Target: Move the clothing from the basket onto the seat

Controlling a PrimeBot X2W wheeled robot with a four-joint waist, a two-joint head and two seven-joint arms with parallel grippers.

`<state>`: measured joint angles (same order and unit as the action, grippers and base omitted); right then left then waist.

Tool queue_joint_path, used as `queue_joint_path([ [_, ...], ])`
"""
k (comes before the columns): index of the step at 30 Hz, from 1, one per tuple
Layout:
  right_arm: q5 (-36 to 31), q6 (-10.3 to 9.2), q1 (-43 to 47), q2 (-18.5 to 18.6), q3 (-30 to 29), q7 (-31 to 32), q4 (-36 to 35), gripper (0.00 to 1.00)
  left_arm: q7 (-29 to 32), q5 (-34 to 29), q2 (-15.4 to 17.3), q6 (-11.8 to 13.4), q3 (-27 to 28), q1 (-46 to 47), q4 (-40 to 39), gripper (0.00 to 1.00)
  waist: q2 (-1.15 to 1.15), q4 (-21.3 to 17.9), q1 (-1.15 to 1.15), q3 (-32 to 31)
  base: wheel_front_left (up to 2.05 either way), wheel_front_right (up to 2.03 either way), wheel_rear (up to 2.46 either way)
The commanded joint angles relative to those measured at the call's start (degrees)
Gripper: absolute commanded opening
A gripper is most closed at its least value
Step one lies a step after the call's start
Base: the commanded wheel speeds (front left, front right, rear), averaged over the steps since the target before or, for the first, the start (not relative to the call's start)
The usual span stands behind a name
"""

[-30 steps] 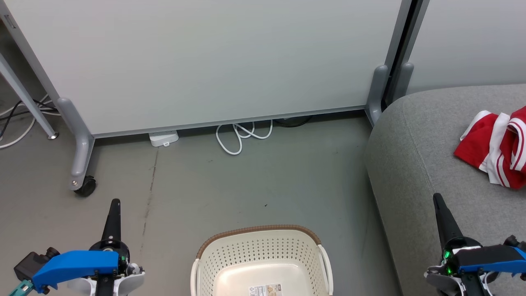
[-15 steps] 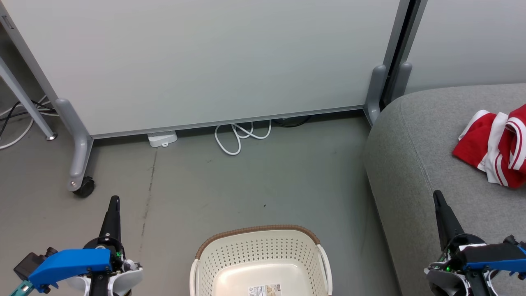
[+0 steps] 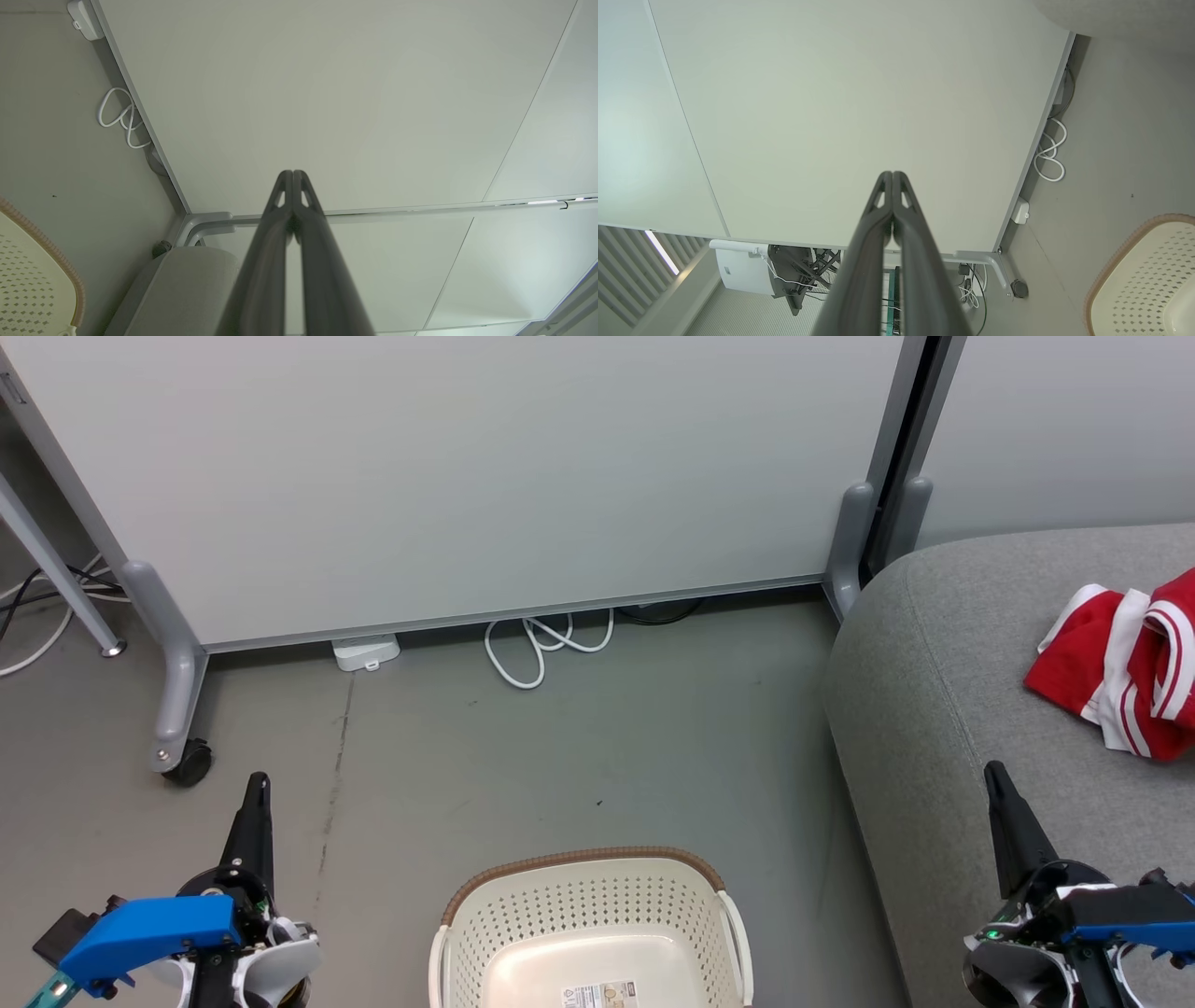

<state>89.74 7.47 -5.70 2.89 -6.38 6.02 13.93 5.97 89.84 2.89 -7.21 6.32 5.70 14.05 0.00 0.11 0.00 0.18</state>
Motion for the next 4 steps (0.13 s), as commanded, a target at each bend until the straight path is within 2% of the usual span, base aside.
queue_joint_path([
  [1, 1.1, 0.04, -0.7, 0.0, -0.2, 0.3, 0.1, 0.0, 0.4, 0.9, 0.0, -0.4, 0.2, 0.7, 0.0, 0.0, 0.0, 0.0, 0.0, 0.0, 0.0, 0.0, 0.0],
  [4, 2.2, 0.04, -0.8, 0.0, -0.2, 0.5, 0.1, 0.0, 0.6, 2.1, 0.0, -0.5, 0.3, 0.9, 0.0, 0.0, 0.0, -0.1, 0.0, 0.0, 0.0, 0.0, 0.0],
])
